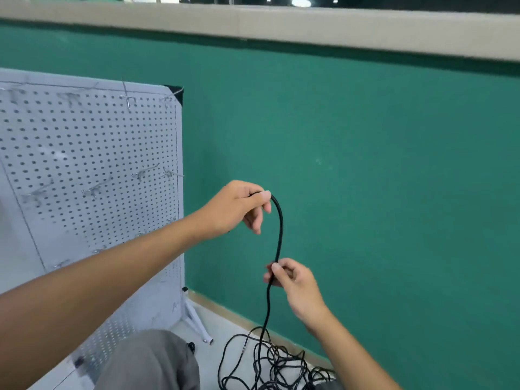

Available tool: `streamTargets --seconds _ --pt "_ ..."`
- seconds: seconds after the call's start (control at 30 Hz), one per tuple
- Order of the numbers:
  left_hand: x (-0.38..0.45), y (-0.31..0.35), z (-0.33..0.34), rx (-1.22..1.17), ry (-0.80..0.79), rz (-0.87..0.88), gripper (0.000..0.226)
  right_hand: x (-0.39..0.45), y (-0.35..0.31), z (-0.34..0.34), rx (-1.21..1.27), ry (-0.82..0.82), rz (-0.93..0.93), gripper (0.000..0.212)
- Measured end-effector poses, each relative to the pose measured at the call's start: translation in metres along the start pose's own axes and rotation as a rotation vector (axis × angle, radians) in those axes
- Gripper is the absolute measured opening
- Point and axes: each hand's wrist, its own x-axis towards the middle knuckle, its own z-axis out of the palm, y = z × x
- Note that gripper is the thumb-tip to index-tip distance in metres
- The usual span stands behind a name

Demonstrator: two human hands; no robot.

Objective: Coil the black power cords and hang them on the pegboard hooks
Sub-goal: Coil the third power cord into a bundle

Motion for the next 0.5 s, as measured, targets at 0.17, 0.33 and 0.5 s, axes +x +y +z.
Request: streamTargets --seconds 0.17,0.33,0.5 --pt "-0.004 0.056 -0.022 -0.128 0.060 0.024 0.029 -0.002 -0.077 -0.008 0.089 0.088 -0.122 0.013" --pt "-0.007 0.124 -0.037 -0.234 0.019 0.067 0.032 0.002 -0.177 -0.026 0.079 0.185 -0.289 0.013" --pt "-0.027 0.180 -0.037 -0.341 0.056 0.196 0.034 -0.022 -0.271 -0.035 0.117 0.201 -0.468 0.015"
